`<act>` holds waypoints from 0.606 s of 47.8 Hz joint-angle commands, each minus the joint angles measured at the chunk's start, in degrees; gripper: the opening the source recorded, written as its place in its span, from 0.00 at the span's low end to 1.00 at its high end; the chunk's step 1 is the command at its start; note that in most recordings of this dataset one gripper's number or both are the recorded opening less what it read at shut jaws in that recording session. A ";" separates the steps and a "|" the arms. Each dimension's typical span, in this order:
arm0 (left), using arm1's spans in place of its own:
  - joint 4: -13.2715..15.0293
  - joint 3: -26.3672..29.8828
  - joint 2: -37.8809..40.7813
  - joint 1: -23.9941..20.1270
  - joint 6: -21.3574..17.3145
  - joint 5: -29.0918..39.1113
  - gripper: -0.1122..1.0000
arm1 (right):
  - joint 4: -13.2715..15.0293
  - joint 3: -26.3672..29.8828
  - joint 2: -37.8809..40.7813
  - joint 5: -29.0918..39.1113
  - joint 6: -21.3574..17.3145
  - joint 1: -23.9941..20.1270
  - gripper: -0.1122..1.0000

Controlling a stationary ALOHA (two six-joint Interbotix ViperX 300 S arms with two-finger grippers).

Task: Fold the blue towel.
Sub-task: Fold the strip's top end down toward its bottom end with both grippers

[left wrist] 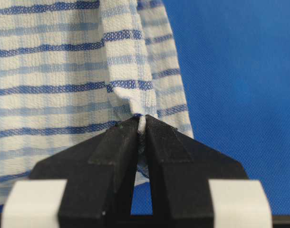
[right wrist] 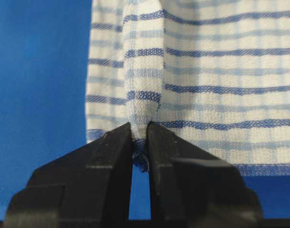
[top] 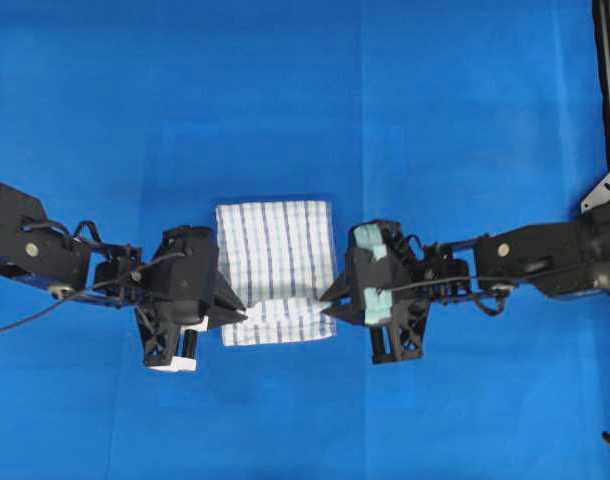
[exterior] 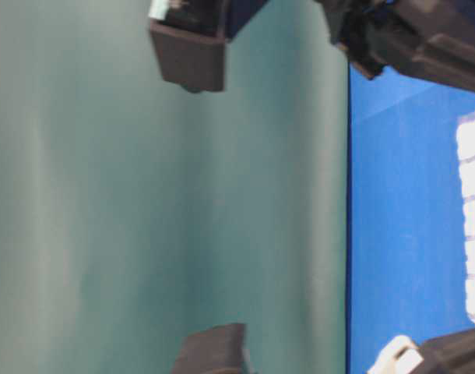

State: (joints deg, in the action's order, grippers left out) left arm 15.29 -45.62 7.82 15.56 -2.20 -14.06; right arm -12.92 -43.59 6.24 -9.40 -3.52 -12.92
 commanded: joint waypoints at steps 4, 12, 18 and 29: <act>0.18 1.23 0.09 0.88 0.00 -0.35 0.15 | -0.35 1.93 0.70 -0.53 -0.88 -1.23 0.11; 0.18 1.05 0.18 1.14 0.00 -0.35 0.25 | -0.26 2.37 1.41 -0.18 -1.49 -1.85 0.14; 0.18 1.32 0.18 1.67 -0.09 -0.26 0.46 | -0.26 2.46 1.41 -0.09 -1.67 -1.93 0.29; 0.09 1.05 -3.25 1.32 -0.62 3.43 0.89 | -0.18 2.11 -0.88 0.79 -1.23 -1.85 0.87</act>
State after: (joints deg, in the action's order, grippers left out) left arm 15.29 -45.26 7.91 17.05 -2.64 -11.95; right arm -13.10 -42.19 8.09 -8.88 -5.01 -14.68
